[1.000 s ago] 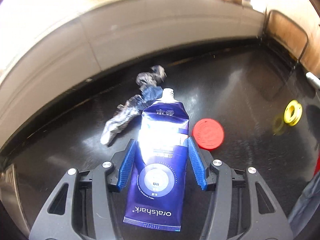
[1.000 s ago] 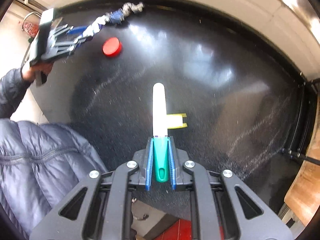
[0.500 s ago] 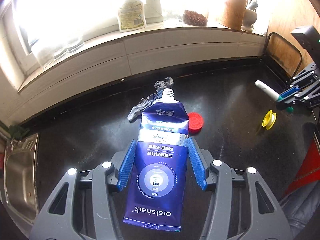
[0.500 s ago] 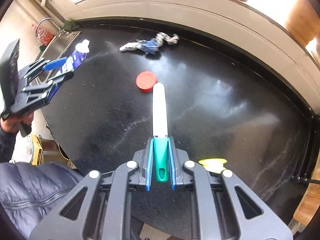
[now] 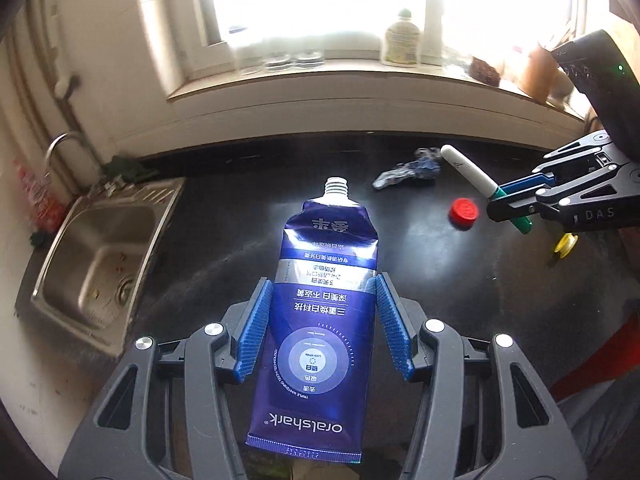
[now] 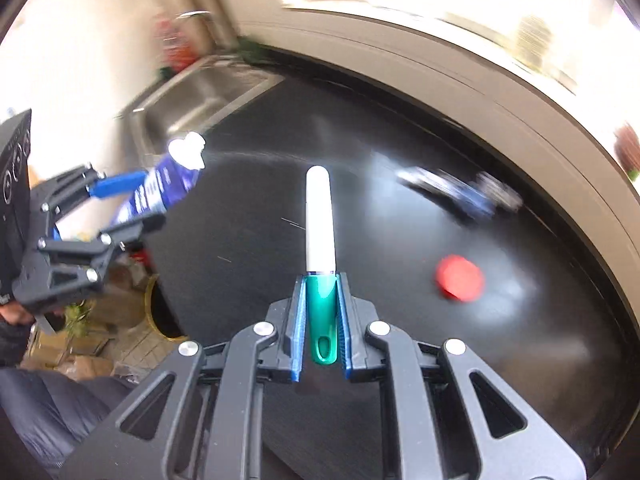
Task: Collect trash
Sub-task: 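Carry the tube and white roller stick to the bin and open both tools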
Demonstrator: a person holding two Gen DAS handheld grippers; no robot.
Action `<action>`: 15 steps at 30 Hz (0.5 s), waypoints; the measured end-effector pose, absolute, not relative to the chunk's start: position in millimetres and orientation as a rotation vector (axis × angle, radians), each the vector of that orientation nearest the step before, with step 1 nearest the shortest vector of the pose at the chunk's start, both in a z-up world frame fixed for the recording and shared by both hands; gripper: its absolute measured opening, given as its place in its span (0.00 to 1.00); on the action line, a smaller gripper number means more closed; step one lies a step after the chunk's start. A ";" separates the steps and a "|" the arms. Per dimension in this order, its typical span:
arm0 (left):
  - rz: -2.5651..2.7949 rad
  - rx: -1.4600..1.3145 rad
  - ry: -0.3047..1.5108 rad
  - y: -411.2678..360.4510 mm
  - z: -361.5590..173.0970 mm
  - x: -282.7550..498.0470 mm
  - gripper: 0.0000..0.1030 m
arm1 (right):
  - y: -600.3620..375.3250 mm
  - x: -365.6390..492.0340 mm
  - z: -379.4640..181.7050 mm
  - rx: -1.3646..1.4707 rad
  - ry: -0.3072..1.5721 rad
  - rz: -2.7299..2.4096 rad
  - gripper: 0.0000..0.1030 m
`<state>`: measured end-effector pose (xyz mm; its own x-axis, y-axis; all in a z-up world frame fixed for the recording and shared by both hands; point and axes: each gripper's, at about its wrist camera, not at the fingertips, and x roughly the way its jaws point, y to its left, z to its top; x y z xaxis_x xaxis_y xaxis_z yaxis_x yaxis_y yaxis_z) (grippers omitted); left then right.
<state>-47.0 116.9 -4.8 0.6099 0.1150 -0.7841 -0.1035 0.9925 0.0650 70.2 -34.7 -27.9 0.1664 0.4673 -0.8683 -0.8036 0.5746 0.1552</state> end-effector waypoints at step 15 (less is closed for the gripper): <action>0.666 -0.352 1.037 245.1 -129.6 -287.6 0.50 | 242.4 -127.0 -165.5 -0.630 1.196 1.439 0.15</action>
